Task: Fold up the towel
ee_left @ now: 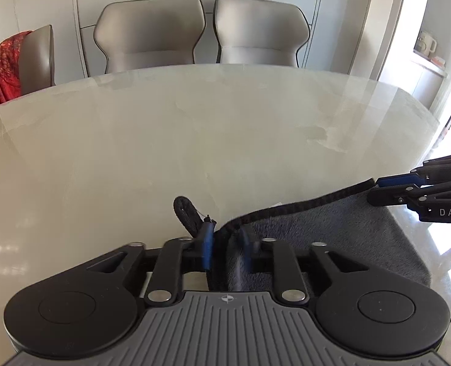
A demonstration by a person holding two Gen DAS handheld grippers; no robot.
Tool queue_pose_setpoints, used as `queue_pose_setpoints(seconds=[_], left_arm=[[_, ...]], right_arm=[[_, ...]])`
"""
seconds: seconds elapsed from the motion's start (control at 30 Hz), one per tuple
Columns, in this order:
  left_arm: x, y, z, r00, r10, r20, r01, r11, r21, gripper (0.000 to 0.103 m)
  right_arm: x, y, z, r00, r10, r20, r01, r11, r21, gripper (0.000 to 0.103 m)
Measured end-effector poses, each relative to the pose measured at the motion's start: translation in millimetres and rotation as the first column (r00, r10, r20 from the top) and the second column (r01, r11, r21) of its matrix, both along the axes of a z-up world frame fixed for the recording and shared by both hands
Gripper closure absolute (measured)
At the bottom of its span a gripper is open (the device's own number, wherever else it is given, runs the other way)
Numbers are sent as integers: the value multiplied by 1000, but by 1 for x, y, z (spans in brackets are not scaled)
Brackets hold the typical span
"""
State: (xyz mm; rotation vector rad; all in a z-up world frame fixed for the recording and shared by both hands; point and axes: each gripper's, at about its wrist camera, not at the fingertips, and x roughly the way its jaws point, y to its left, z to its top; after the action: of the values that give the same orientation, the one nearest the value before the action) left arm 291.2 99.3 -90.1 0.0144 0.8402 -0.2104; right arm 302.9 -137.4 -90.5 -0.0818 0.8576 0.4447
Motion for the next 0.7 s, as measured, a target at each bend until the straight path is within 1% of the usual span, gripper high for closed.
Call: queue_pose_setpoints(seconds=[0.03, 0.07, 0.13, 0.2, 0.27, 0.33, 0.43, 0.57, 0.67, 0.7], left_arm=[[-1, -1, 4, 1000, 14, 3, -14, 1000, 6, 37], [-4, -5, 10, 999, 44, 5, -44, 999, 26, 35], [-8, -15, 19, 997, 76, 8, -76, 995, 58, 30], [-9, -25, 20, 995, 97, -18, -96, 994, 61, 23], [-10, -35, 20, 992, 118, -43, -115, 991, 65, 23], [-9, -40, 16, 991, 118, -67, -115, 992, 54, 23], [-6, -44, 8, 987, 129, -95, -123, 991, 61, 23], [-3, -41, -9, 982, 145, -120, -136, 988, 77, 23], [-1, -35, -19, 978, 154, -139, -145, 987, 69, 23], [0, -34, -21, 977, 156, -144, -149, 987, 64, 21]], right_arm=[[-2, 0, 4, 1000, -5, 18, 5, 1000, -2, 73], [-4, 0, 8, 999, -5, 34, 5, 1000, 0, 72], [-11, 5, 19, 998, 6, 68, -7, 1000, 14, 72], [-17, 15, 24, 997, 46, 69, -48, 999, 25, 72], [-20, 24, 24, 994, 88, 59, -90, 996, 26, 72], [-23, 33, 18, 992, 116, 41, -117, 993, 17, 70], [-21, 36, 7, 994, 112, 2, -112, 994, 5, 70], [-16, 30, -4, 996, 80, -30, -80, 997, 6, 69], [-14, 26, -9, 996, 72, -43, -72, 997, 13, 69], [-13, 25, -10, 996, 72, -46, -71, 997, 15, 69]])
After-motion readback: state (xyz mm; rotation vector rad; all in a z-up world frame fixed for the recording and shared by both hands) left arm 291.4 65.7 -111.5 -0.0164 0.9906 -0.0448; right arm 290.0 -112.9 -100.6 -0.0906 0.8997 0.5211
